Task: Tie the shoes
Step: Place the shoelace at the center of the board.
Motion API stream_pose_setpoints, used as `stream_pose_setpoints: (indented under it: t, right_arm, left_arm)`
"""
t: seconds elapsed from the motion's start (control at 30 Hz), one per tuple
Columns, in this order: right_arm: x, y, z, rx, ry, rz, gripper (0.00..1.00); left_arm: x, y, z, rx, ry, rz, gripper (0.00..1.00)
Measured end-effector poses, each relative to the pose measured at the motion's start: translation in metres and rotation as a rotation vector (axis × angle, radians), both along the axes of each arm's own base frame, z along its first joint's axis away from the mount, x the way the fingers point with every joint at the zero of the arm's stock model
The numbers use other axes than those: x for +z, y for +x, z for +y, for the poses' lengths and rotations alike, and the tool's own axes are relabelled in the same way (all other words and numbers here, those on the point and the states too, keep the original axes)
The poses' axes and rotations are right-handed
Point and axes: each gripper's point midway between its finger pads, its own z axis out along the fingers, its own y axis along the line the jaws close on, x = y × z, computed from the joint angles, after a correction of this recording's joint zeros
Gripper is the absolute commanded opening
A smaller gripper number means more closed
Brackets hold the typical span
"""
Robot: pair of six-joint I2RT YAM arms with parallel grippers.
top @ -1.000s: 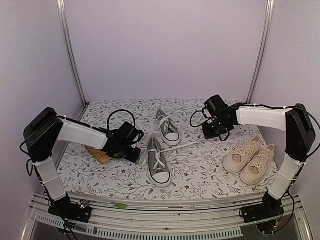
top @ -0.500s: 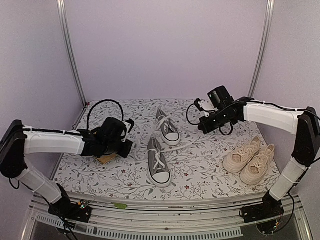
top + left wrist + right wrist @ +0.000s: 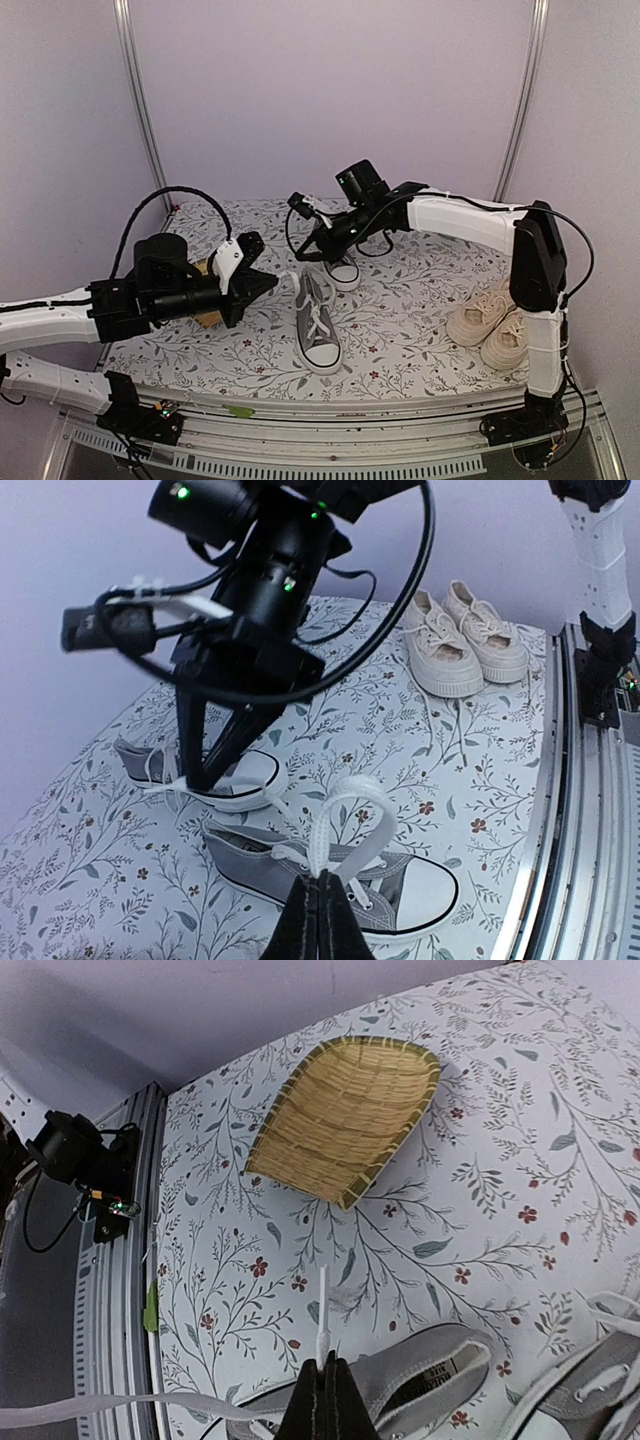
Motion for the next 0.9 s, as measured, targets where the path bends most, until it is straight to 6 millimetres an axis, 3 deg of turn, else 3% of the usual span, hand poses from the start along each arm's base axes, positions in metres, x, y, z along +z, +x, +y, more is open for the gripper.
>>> stream_pose_setpoints:
  t: [0.1, 0.13, 0.2, 0.3, 0.4, 0.5, 0.7, 0.77, 0.9]
  right_arm:
    - [-0.024, -0.011, 0.036, 0.082, -0.002, 0.028, 0.14]
    - [-0.031, -0.015, 0.042, 0.099, -0.005, 0.041, 0.28]
    - [-0.043, -0.025, 0.051, 0.136, -0.01, 0.069, 0.45]
    - [-0.045, -0.035, 0.056, 0.16, -0.008, 0.082, 0.55]
    - [-0.036, -0.028, 0.056, 0.154, 0.012, 0.047, 0.58]
    - [-0.025, -0.013, 0.041, 0.115, 0.029, 0.001, 0.62]
    - [0.009, 0.018, -0.03, -0.025, 0.104, -0.218, 0.65]
    - [0.02, 0.024, -0.044, -0.034, 0.138, -0.325, 0.65]
    - [0.033, 0.02, -0.038, 0.038, 0.219, -0.505, 0.61]
  left_arm:
    - [-0.009, 0.001, -0.005, -0.014, 0.027, -0.002, 0.0]
    - [-0.013, 0.003, -0.006, -0.013, 0.038, 0.001, 0.0]
    - [-0.022, 0.006, -0.009, -0.008, 0.065, 0.003, 0.0]
    - [-0.033, 0.011, -0.011, 0.004, 0.091, 0.002, 0.0]
    - [-0.039, 0.024, -0.013, 0.032, 0.092, -0.003, 0.0]
    - [-0.039, 0.041, -0.011, 0.066, 0.072, -0.009, 0.0]
    - [-0.028, 0.076, -0.009, 0.107, -0.021, -0.044, 0.0]
    - [-0.024, 0.084, -0.011, 0.103, -0.05, -0.057, 0.0]
    - [-0.011, 0.093, -0.022, 0.061, -0.11, -0.089, 0.0]
